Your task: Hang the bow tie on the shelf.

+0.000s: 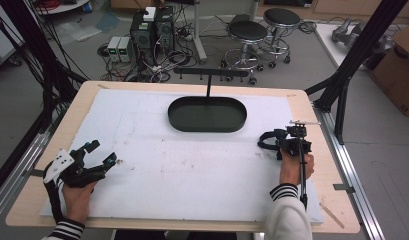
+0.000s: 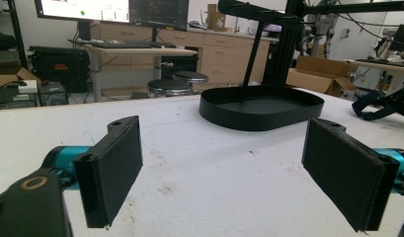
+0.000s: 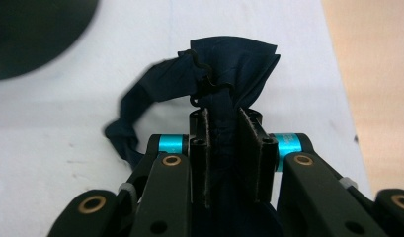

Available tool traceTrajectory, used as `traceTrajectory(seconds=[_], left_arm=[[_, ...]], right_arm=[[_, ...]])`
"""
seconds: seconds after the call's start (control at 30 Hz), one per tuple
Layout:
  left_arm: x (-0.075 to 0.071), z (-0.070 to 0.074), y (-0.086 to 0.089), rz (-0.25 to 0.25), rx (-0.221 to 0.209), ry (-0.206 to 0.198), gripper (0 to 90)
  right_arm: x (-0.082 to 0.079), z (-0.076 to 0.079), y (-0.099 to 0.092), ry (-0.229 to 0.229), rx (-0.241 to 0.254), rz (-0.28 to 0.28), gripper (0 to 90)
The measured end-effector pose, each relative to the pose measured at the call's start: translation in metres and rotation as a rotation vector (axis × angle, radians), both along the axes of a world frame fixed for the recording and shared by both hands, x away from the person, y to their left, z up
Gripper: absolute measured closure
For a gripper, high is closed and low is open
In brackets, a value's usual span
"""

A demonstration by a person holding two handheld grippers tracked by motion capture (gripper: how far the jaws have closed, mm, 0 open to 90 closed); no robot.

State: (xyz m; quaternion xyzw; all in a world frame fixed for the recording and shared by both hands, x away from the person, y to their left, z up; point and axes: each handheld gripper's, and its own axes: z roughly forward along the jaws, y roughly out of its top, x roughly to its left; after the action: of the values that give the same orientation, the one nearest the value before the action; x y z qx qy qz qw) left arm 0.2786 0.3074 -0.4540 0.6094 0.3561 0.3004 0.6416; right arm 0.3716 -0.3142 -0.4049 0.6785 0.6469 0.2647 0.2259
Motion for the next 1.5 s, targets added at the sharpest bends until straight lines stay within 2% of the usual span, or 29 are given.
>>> traceTrajectory(seconds=[0.13,0.2,0.27,0.3,0.37,0.4,0.43,0.47,0.57,0.6,0.63,0.67,0.7,0.77,0.83,0.87,1.0,1.17,1.27,1.3,1.4,1.5], left_arm=[[0.000,0.000,0.000,-0.001,0.001,0.001,16.0],[0.000,0.000,0.000,0.000,0.001,0.000,16.0],[0.000,0.000,0.000,0.000,0.001,0.000,16.0],[0.000,0.000,0.000,0.000,0.001,0.000,16.0],[0.000,0.000,0.000,0.000,0.001,0.000,16.0],[0.000,0.000,0.000,0.000,0.002,0.000,16.0],[0.000,0.000,0.000,-0.001,0.002,0.000,16.0],[0.000,0.000,0.000,-0.001,0.002,0.000,16.0],[0.000,0.000,0.000,-0.001,0.002,0.000,16.0],[0.000,0.000,0.000,0.000,0.002,-0.001,16.0],[0.000,0.000,0.000,0.000,0.002,0.000,16.0],[0.000,0.000,0.000,0.000,0.003,0.000,16.0],[0.000,0.000,0.000,0.000,0.003,-0.001,16.0],[0.000,0.000,0.000,-0.001,0.004,0.000,16.0],[0.000,0.000,0.000,0.000,0.005,0.000,16.0],[0.000,0.000,0.000,0.000,0.003,0.001,16.0],[0.000,0.000,0.000,0.000,0.002,0.000,16.0],[0.000,0.000,0.000,0.001,0.001,0.003,16.0],[0.000,0.000,0.000,0.001,0.001,0.003,16.0],[0.000,0.000,0.000,0.001,0.001,0.002,16.0],[0.000,0.000,0.000,0.001,0.001,0.003,16.0],[0.000,0.000,0.000,0.001,0.000,0.002,16.0]], right_arm=[[-0.004,0.007,0.003,-0.082,-0.016,0.019,75.6],[-0.006,0.010,0.004,-0.133,-0.018,0.039,75.5],[-0.010,0.016,0.006,-0.212,0.003,0.060,75.5],[-0.010,0.016,0.006,-0.212,0.003,0.060,75.5],[-0.012,0.020,0.007,-0.264,0.002,0.082,75.5],[-0.014,0.023,0.009,-0.305,-0.001,0.096,75.5],[-0.014,0.023,0.009,-0.305,-0.001,0.096,75.5],[-0.015,0.025,0.010,-0.344,0.010,0.112,75.5],[-0.018,0.030,0.011,-0.410,0.017,0.133,75.6],[-0.018,0.030,0.011,-0.410,0.017,0.133,75.6],[-0.020,0.031,0.012,-0.429,0.011,0.143,75.5],[-0.022,0.035,0.014,-0.474,-0.001,0.165,75.5],[-0.022,0.035,0.014,-0.474,-0.001,0.165,75.5],[-0.025,0.037,0.015,-0.527,-0.012,0.184,75.4],[-0.027,0.040,0.017,-0.575,0.006,0.181,75.5],[-0.028,0.042,0.018,-0.616,0.022,0.190,75.5],[-0.027,0.044,0.020,-0.620,0.007,0.203,75.5],[-0.022,0.051,0.026,-0.624,0.015,0.208,75.5],[-0.018,0.059,0.033,-0.633,0.000,0.228,75.5],[-0.016,0.061,0.036,-0.654,-0.009,0.239,75.5],[-0.010,0.067,0.045,-0.651,-0.014,0.263,75.5],[-0.004,0.069,0.052,-0.667,0.000,0.280,75.4]])
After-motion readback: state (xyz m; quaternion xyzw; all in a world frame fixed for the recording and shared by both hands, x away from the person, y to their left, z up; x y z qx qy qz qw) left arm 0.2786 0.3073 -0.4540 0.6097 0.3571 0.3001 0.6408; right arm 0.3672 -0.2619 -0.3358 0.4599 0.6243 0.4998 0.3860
